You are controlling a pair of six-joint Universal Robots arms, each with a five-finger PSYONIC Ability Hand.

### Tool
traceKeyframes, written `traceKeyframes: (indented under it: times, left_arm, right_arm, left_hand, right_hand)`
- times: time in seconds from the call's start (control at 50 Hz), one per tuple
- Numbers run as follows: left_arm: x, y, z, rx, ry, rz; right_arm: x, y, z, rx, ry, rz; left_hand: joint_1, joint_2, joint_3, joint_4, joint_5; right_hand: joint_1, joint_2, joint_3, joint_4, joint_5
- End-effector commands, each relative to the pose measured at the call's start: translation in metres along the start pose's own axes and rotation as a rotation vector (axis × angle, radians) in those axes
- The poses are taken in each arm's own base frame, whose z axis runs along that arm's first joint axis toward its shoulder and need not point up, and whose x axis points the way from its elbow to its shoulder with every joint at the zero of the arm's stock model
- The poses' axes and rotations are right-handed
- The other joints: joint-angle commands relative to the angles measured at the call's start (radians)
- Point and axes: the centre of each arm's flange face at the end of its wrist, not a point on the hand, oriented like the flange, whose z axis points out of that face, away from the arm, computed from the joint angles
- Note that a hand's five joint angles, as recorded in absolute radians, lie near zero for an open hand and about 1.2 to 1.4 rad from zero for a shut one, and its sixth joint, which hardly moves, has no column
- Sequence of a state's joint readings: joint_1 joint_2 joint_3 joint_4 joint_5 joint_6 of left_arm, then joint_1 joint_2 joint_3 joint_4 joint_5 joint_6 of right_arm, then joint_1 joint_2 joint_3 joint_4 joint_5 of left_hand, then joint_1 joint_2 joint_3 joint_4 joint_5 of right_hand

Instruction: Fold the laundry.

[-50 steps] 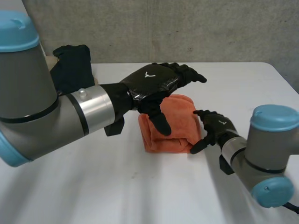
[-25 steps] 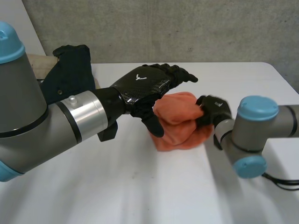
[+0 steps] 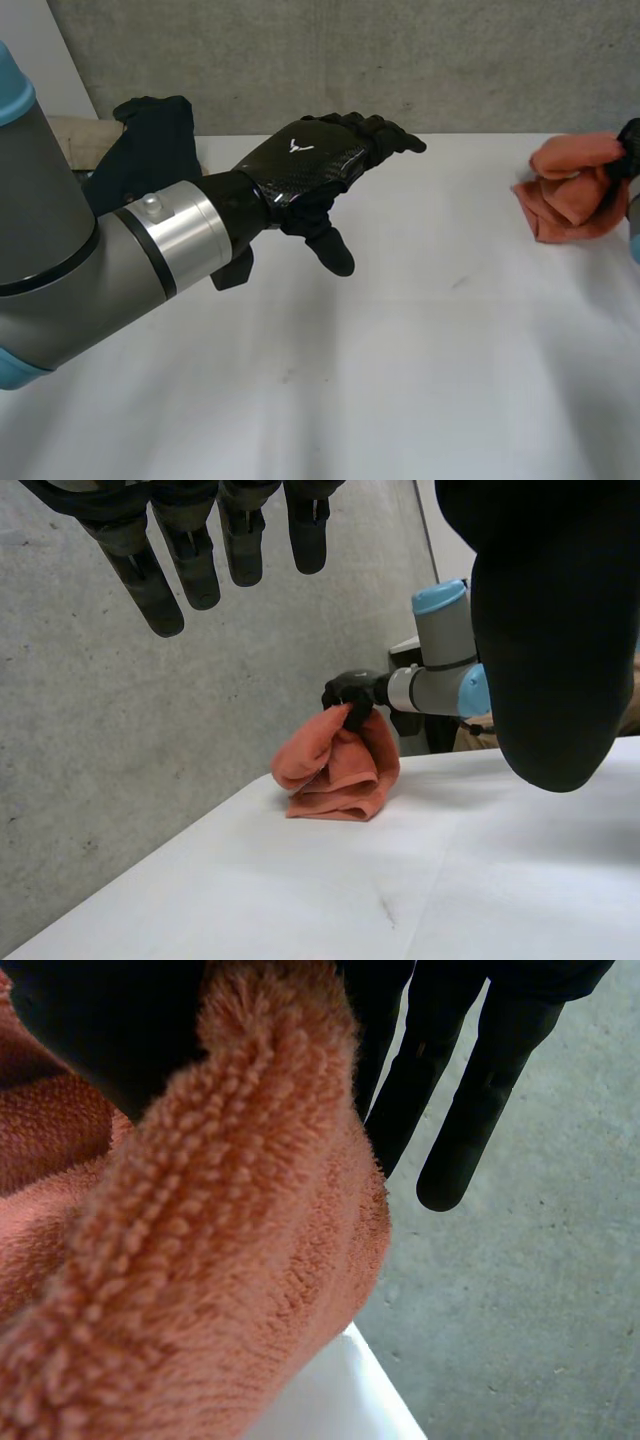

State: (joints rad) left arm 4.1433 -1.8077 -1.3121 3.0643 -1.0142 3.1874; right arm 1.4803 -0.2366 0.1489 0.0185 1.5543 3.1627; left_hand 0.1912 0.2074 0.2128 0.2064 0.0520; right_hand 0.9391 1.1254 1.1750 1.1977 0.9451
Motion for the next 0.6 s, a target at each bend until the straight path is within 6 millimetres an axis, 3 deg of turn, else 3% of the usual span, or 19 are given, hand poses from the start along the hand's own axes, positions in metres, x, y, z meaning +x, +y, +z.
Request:
traceKeyframes:
  times: [0.02, 0.14, 0.26, 0.34, 0.36, 0.38, 0.4, 0.5, 0.6]
  left_arm:
    - [0.002, 0.002, 0.002, -0.005, 0.005, -0.002]
    - [0.006, 0.002, 0.003, -0.006, 0.016, -0.001]
    - [0.007, 0.003, 0.001, -0.01, 0.015, -0.005]
    - [0.006, 0.004, 0.0, -0.013, 0.012, -0.005]
    - [0.006, 0.005, 0.0, -0.017, 0.01, -0.008]
    - [0.006, 0.005, 0.0, -0.017, 0.01, -0.008]
    - [0.006, 0.006, 0.0, -0.018, 0.01, -0.009]
    - [0.006, 0.009, 0.0, -0.025, 0.011, -0.009]
    - [0.005, 0.01, 0.0, -0.03, 0.008, -0.013]
  right_arm:
    - [0.026, 0.01, 0.004, -0.03, -0.006, -0.007]
    - [0.042, 0.011, 0.003, -0.074, -0.009, -0.013]
    - [0.054, 0.012, -0.001, -0.118, -0.034, -0.21]
    - [0.058, 0.017, -0.005, -0.15, -0.035, -0.229]
    - [0.061, 0.017, -0.006, -0.16, -0.029, -0.251]
    - [0.062, 0.017, -0.006, -0.165, -0.026, -0.267]
    - [0.063, 0.016, -0.007, -0.169, -0.021, -0.29]
    - [0.064, 0.006, -0.016, -0.195, 0.012, -0.354]
    - [0.047, -0.009, -0.028, -0.169, -0.041, -0.325]
  left_hand:
    - [-0.017, -0.033, -0.038, -0.032, -0.052]
    - [-0.017, -0.033, -0.038, -0.032, -0.052]
    - [-0.017, -0.033, -0.038, -0.032, -0.052]
    - [-0.017, -0.033, -0.038, -0.032, -0.052]
    - [-0.017, -0.033, -0.038, -0.032, -0.052]
    - [-0.017, -0.033, -0.038, -0.032, -0.052]
    - [-0.017, -0.033, -0.038, -0.032, -0.052]
    - [-0.017, -0.033, -0.038, -0.032, -0.052]
    - [-0.017, -0.033, -0.038, -0.032, -0.052]
  right_hand:
    - [0.457, 0.271, 0.221, 0.199, 0.277]
    - [0.457, 0.271, 0.221, 0.199, 0.277]
    - [0.457, 0.271, 0.221, 0.199, 0.277]
    - [0.419, 0.233, 0.183, 0.16, 0.238]
    - [-0.259, -0.445, -0.494, -0.517, -0.439]
    - [-0.605, -0.792, -0.841, -0.864, -0.786]
    - [-0.765, -0.951, -1.0, -1.023, -0.945]
    - [-0.765, -0.951, -1.0, -1.023, -0.945]
    - [-0.765, -0.951, -1.0, -1.023, -0.945]
